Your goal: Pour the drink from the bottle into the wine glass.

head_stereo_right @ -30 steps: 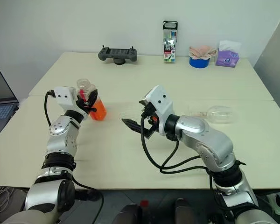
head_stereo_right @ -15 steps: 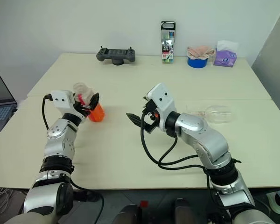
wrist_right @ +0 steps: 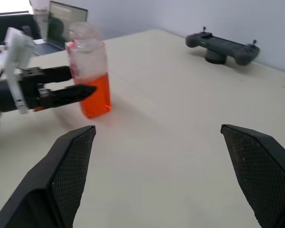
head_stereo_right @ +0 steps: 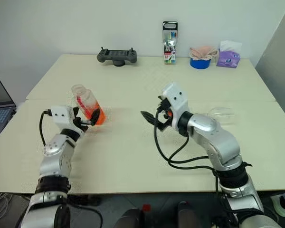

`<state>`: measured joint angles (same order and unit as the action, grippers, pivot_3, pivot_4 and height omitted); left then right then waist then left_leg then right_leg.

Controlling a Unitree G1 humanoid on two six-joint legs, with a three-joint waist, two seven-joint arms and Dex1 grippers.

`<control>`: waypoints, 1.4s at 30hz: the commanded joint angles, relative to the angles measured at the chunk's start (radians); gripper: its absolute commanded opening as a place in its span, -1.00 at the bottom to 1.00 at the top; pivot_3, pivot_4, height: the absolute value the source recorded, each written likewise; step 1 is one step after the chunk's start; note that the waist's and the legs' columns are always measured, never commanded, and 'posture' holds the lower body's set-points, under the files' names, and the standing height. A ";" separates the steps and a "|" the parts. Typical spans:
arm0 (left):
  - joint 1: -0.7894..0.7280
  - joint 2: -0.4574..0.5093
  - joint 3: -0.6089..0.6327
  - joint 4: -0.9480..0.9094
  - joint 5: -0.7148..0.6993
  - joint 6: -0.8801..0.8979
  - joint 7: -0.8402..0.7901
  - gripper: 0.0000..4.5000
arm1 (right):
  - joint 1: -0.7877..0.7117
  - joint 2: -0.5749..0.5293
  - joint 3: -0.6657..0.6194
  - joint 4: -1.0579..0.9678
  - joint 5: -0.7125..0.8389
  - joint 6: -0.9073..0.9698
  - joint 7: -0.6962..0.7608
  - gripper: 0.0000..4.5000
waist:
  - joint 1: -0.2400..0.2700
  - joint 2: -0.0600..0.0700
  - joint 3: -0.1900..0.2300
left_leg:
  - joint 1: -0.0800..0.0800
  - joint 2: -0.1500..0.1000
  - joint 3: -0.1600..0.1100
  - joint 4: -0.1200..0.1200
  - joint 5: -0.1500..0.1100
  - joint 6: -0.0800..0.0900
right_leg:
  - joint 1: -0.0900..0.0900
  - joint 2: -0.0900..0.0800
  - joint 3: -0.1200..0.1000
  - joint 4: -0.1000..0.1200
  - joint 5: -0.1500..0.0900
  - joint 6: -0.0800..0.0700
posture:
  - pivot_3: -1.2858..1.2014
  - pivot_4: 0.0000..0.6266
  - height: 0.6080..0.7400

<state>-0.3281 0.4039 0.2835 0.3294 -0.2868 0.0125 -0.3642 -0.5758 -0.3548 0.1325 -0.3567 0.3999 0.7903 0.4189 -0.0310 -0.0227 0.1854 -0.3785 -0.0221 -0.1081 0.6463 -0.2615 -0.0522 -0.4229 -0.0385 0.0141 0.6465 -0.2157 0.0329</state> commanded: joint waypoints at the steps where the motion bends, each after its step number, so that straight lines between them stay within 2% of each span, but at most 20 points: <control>1: 0.126 -0.011 0.026 -0.233 -0.045 0.080 0.022 0.97 | 0.067 -0.008 -0.096 -0.052 0.041 -0.012 0.004 1.00 | 0.000 0.000 0.000 | 0.000 0.000 0.000 0.000 0.000 0.000 | 0.000 0.000 0.000 0.000 0.000 0.000 | 0.03 -0.52 1.00; 4: 0.320 -0.019 0.018 -0.435 -0.082 0.149 -0.002 0.97 | 0.184 0.026 -0.213 -0.100 0.116 0.018 -0.036 1.00 | 0.001 0.000 0.000 | 0.000 0.001 0.000 0.000 0.000 0.000 | 0.000 0.000 0.000 0.000 0.000 0.000 | 0.03 -0.52 1.00; 7: 0.508 0.008 -0.079 -0.618 -0.088 0.179 -0.106 0.97 | 0.337 0.116 -0.344 -0.154 0.240 0.069 -0.108 1.00 | 0.001 0.001 0.000 | 0.002 0.001 0.002 -0.001 0.000 0.000 | 0.002 0.000 0.002 -0.001 0.000 0.000 | 0.03 -0.52 1.00; 9: 0.526 0.036 -0.160 -0.683 -0.086 0.201 -0.175 0.97 | 0.410 0.195 -0.403 -0.151 0.311 0.083 -0.157 1.00 | 0.007 0.001 0.000 | 0.003 0.001 0.002 -0.001 0.000 0.000 | 0.003 0.001 0.002 -0.001 -0.003 0.002 | 0.03 -0.52 1.00; 11: 0.461 0.039 -0.228 -0.706 -0.095 0.240 -0.216 0.97 | 0.430 0.286 -0.452 -0.107 0.360 0.067 -0.222 1.00 | 0.012 0.003 0.000 | 0.003 0.001 0.002 0.001 0.000 0.001 | 0.003 0.001 0.001 0.000 -0.004 0.001 | 0.03 -0.52 1.00; 14: 0.360 0.054 -0.317 -0.697 -0.067 0.263 -0.279 0.97 | 0.379 0.387 -0.522 0.007 0.425 0.029 -0.304 1.00 | 0.005 0.003 0.000 | 0.004 0.001 0.003 0.000 0.004 0.006 | 0.004 0.003 0.001 -0.001 -0.002 -0.006 | 0.03 -0.52 1.00; 19: 0.227 0.065 -0.391 -0.652 -0.039 0.259 -0.343 0.97 | 0.224 0.475 -0.636 0.232 0.531 -0.070 -0.389 1.00 | -0.013 0.004 -0.001 | 0.005 0.003 0.006 -0.003 0.004 0.007 | 0.003 0.005 0.003 0.000 0.000 -0.001 | 0.03 -0.52 1.00; 22: 0.197 0.080 -0.404 -0.637 -0.029 0.249 -0.374 0.97 | 0.151 0.492 -0.684 0.334 0.572 -0.118 -0.432 1.00 | -0.016 0.004 -0.001 | 0.005 0.007 0.006 -0.004 0.003 0.007 | 0.002 0.009 0.003 0.000 0.003 -0.006 | 0.03 -0.52 1.00; 28: 0.177 0.087 -0.403 -0.618 -0.015 0.228 -0.400 0.97 | 0.080 0.514 -0.750 0.467 0.664 -0.187 -0.528 1.00 | -0.016 0.005 0.000 | 0.005 0.013 0.007 -0.003 0.003 0.007 | 0.002 0.016 0.003 -0.001 0.001 -0.004 | 0.03 -0.52 1.00; 34: 0.153 0.059 -0.412 -0.613 -0.006 0.234 -0.385 0.97 | -0.037 0.464 -0.774 0.711 0.661 -0.296 -0.484 1.00 | -0.021 0.005 0.000 | 0.010 0.016 0.010 -0.003 0.003 0.007 | 0.003 0.019 0.005 0.000 0.001 -0.005 | 0.03 -0.52 1.00; 38: 0.142 0.048 -0.406 -0.606 0.002 0.234 -0.375 1.00 | -0.104 0.435 -0.766 0.837 0.629 -0.352 -0.446 0.61 | -0.024 0.005 0.000 | 0.011 0.016 0.011 -0.004 0.003 0.008 | 0.003 0.019 0.007 0.000 0.001 -0.005 | 0.03 -0.52 1.00; 42: 0.139 0.050 -0.390 -0.605 -0.001 0.235 -0.368 1.00 | -0.101 0.433 -0.740 0.825 0.602 -0.375 -0.437 -0.04 | -0.024 0.005 0.000 | 0.011 0.016 0.012 -0.005 0.003 0.008 | 0.003 0.019 0.007 0.000 0.001 -0.005 | 0.03 -0.52 1.00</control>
<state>-0.1722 0.4552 -0.1238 -0.2633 -0.2864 0.2565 -0.7341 -0.6753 0.0834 -0.6280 0.4867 1.0206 0.4244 -0.0230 -0.0546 -0.0175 0.1850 -0.3676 -0.0060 -0.0960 0.6417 -0.2587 -0.0444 -0.4198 -0.0195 0.0218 0.6465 -0.2145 0.0276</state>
